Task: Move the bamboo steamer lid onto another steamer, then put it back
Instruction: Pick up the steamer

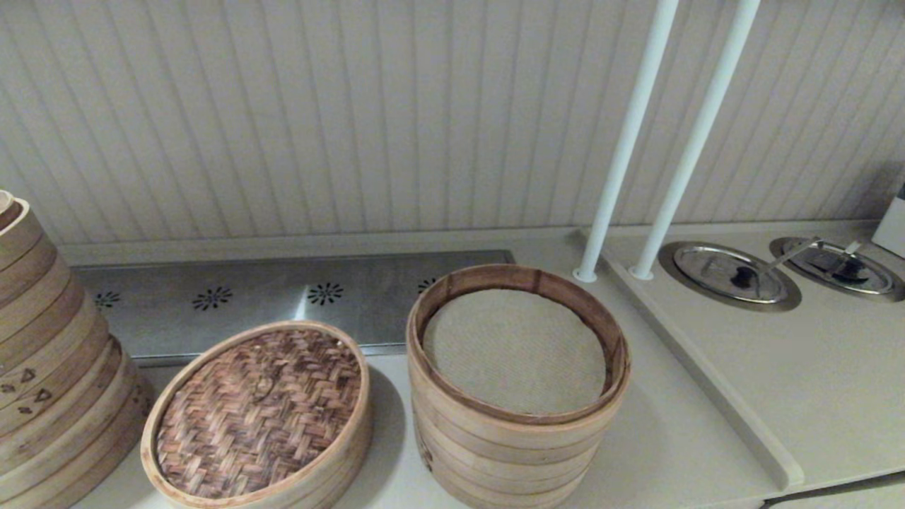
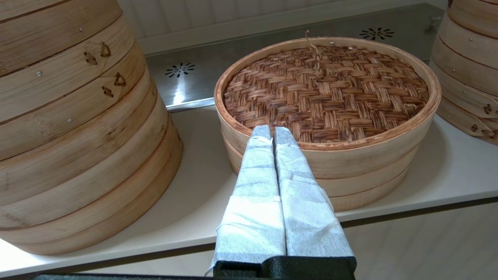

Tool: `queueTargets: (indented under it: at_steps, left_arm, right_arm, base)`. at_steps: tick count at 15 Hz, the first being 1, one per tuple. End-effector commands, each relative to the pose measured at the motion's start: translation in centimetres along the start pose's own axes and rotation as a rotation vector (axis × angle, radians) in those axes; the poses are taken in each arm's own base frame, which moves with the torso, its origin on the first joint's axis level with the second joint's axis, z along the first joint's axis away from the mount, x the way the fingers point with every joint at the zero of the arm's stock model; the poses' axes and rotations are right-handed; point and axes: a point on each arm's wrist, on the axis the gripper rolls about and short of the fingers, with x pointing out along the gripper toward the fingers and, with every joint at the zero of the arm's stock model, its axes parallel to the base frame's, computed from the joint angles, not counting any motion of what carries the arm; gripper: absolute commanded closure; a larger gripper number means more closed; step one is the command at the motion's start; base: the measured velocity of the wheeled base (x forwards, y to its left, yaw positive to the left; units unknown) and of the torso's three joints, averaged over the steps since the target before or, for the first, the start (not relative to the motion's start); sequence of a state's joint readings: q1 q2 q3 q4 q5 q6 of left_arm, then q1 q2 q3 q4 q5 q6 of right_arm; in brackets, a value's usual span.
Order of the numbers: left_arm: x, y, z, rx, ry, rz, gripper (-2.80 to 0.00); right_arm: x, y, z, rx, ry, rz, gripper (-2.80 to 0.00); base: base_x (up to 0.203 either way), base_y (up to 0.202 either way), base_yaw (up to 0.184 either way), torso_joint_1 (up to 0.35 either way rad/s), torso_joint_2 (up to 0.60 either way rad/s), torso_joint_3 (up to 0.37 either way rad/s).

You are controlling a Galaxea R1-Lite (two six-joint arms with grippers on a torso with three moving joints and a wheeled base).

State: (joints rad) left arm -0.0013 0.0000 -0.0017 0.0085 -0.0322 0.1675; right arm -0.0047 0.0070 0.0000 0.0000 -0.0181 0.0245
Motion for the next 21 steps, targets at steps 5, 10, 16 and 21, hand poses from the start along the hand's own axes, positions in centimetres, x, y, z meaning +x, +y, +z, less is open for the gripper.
queueTargets:
  at_steps: [5,10,16,21]
  left_arm:
    - [0.01,0.0,-0.03,-0.013,0.001,0.004,0.0]
    - [0.01,0.06,0.03,-0.149,-0.005,0.025,0.0]
    - [0.01,0.06,0.05,-0.14,-0.006,0.023,0.0]
    - [0.01,0.06,0.03,-0.146,-0.005,0.025,0.0]
  right_arm:
    - [0.03,0.0,-0.09,0.0,0.004,0.0,0.0]
    - [0.04,0.0,-0.13,0.0,0.005,0.0,0.0]
    - [0.04,0.0,-0.13,0.0,0.005,0.0,0.0]
    - [0.03,0.0,-0.08,0.0,0.004,0.0,0.0]
  base:
    - [0.0,0.0,0.0,0.0,0.0,0.0]
    - [0.0,0.0,0.0,0.0,0.0,0.0]
    - [0.0,0.0,0.0,0.0,0.0,0.0]
    - [0.0,0.0,0.0,0.0,0.0,0.0]
